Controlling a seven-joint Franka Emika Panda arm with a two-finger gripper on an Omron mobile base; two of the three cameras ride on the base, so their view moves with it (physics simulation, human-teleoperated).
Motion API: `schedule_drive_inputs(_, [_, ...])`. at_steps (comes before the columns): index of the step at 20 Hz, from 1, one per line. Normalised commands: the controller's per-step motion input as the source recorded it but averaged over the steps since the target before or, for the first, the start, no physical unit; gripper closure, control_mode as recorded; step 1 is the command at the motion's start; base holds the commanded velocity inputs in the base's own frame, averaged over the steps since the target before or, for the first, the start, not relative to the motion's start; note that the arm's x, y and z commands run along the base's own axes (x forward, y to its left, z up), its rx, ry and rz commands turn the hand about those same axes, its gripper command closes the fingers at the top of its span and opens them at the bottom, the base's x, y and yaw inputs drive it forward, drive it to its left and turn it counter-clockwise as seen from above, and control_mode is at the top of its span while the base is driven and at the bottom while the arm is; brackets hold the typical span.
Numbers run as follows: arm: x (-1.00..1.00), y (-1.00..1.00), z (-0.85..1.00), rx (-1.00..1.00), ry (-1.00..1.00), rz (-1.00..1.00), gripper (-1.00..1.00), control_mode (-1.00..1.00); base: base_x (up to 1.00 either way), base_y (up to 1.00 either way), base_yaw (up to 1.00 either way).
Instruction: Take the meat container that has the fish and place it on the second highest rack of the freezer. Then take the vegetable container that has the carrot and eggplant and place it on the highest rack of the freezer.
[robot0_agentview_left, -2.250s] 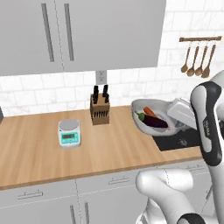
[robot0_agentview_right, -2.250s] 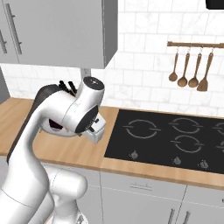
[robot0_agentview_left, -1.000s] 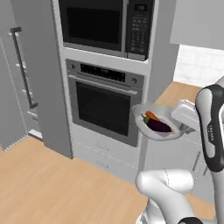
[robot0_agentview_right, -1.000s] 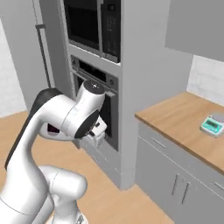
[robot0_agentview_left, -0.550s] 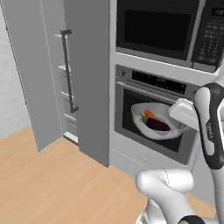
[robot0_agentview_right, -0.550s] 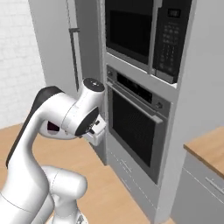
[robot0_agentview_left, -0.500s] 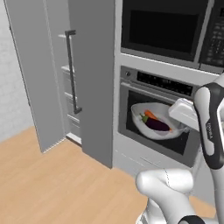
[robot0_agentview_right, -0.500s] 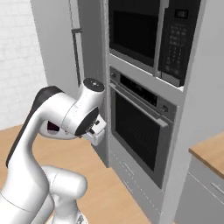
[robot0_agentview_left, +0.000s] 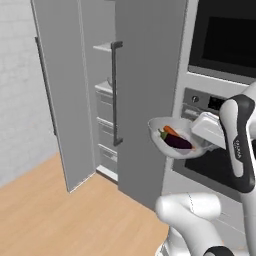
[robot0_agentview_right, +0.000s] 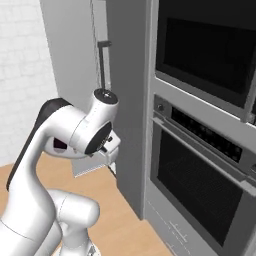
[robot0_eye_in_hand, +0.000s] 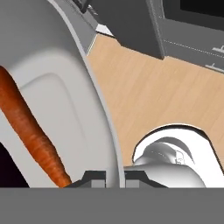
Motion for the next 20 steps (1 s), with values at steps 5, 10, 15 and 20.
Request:
schedule_drive_inputs(5, [0.00, 0.00, 0.00, 0.00, 0.00, 0.00, 1.00, 1.00, 1.00, 1.00, -0.38])
schedule_drive_inputs(10, [0.00, 0.00, 0.00, 0.00, 0.00, 0.00, 1.00, 1.00, 0.30, 0.92, -0.37])
schedule_drive_inputs(15, [0.00, 0.00, 0.00, 0.00, 0.00, 0.00, 1.00, 1.00, 0.06, 0.98, -0.37])
schedule_drive_inputs(20, [0.00, 0.00, 0.00, 0.00, 0.00, 0.00, 1.00, 1.00, 0.20, 0.71, -0.35])
